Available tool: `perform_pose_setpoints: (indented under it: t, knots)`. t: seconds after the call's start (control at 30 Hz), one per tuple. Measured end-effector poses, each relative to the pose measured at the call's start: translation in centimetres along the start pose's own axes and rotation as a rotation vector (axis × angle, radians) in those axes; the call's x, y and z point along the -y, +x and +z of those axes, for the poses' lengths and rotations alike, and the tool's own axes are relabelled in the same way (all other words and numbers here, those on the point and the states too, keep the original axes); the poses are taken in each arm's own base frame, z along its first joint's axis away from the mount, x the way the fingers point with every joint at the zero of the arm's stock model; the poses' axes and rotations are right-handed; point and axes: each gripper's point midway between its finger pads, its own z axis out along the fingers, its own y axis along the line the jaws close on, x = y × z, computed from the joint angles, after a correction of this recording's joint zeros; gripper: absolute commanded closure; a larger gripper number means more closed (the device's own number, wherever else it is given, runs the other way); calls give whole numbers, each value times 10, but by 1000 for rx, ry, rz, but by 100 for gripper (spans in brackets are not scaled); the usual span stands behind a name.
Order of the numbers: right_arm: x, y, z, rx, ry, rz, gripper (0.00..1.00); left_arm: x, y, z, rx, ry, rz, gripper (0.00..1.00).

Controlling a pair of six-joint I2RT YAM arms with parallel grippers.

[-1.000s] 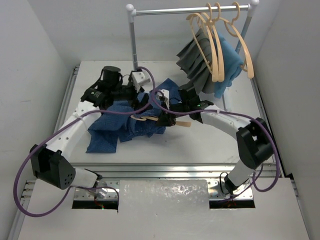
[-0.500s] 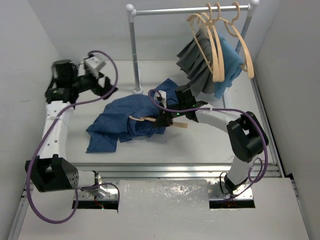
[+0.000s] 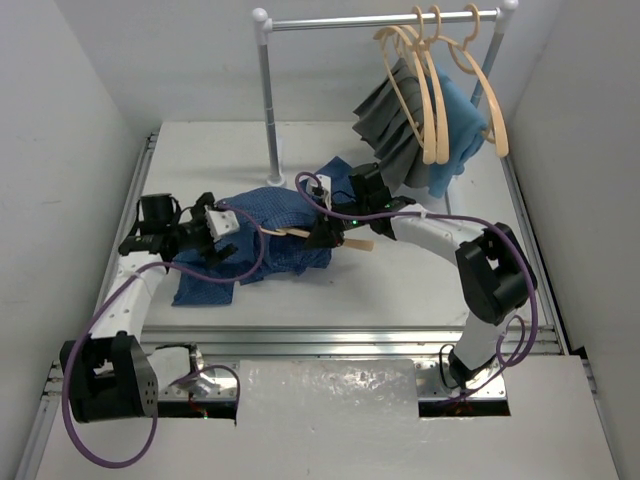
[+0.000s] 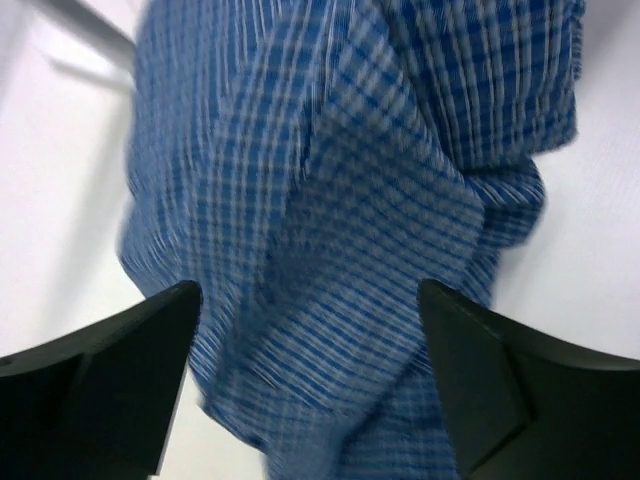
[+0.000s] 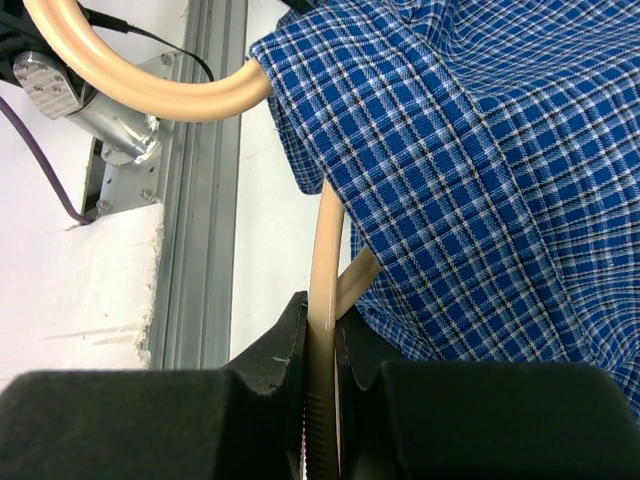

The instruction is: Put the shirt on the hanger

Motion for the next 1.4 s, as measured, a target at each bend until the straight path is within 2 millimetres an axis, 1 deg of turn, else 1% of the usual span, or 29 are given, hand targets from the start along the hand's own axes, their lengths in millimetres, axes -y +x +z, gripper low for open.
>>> perform_pose_setpoints:
  t: [0.03, 0.1, 0.17, 0.2, 0.27, 0.37, 0.43, 0.47, 0.5, 0.53, 0.57, 0.67, 0.8, 0.9, 1.0, 1.03, 1.1, 1.13, 1.17, 1.2, 1.23, 1.27, 1.33, 1.37, 1.4]
  knots:
    - [0, -1, 0, 1, 0, -1, 100, -3, -5, 3, 15, -5, 36, 0]
    - [0, -3, 0, 1, 0, -1, 100, -6, -15, 9, 44, -9, 90, 1]
    - [0, -4, 0, 1, -1, -1, 100, -9, -20, 15, 67, -20, 123, 0]
    - [-1, -4, -1, 0, -2, 1, 100, -15, -24, 19, 83, -44, 145, 1]
    - [-1, -6, -1, 1, -6, 1, 100, -15, -22, 27, 95, -48, 151, 1]
    - [-3, -10, -1, 4, -15, -1, 100, -18, -23, 38, 108, -64, 172, 7]
    - [-4, -14, -2, 6, -20, -2, 100, -19, -28, 46, 118, -64, 196, 16]
    - [-3, -15, -2, 6, -18, -2, 100, -17, -33, 50, 134, -55, 208, 23]
    - [-3, -16, -3, 5, -17, 0, 100, -15, -37, 54, 147, -46, 213, 43]
    - [-2, -16, -5, 5, -14, 4, 100, -13, -40, 57, 159, -37, 211, 49]
    - [-2, -16, -5, 3, -17, 10, 100, -13, -43, 60, 171, -29, 211, 50]
    - [-4, -19, -6, -3, -22, 19, 100, -13, -55, 64, 212, 16, 196, 50]
    - [-7, -37, -7, 14, -45, -14, 100, -13, -77, 62, 258, 67, 190, 50]
    - [-11, -49, -7, 30, -67, -43, 100, -9, -92, 59, 296, 107, 192, 51]
    - [-15, -56, -7, 37, -81, -57, 100, 0, -98, 56, 318, 155, 175, 54]
    - [-15, -58, -7, 37, -83, -55, 100, 2, -99, 55, 319, 168, 169, 57]
    - [-17, -58, -8, 35, -91, -48, 100, 4, -101, 53, 319, 184, 161, 88]
    - [-17, -58, -8, 36, -91, -44, 98, 5, -102, 51, 317, 192, 157, 98]
    - [-18, -58, -8, 36, -91, -38, 91, 6, -102, 50, 311, 198, 148, 100]
    - [-17, -59, -8, 37, -88, -31, 80, 6, -102, 49, 306, 201, 139, 100]
    - [-17, -59, -8, 37, -83, -25, 64, 6, -103, 49, 302, 202, 129, 100]
    - [-13, -62, -7, 40, -57, -25, 41, 7, -102, 48, 296, 207, 107, 100]
    - [-2, -68, -7, 49, 8, -39, 30, 13, -102, 47, 286, 221, 62, 100]
    - [3, -72, -8, 54, 49, -44, 18, 13, -102, 46, 272, 216, 31, 100]
    - [7, -76, -10, 58, 85, -44, 10, 14, -103, 44, 265, 210, 14, 100]
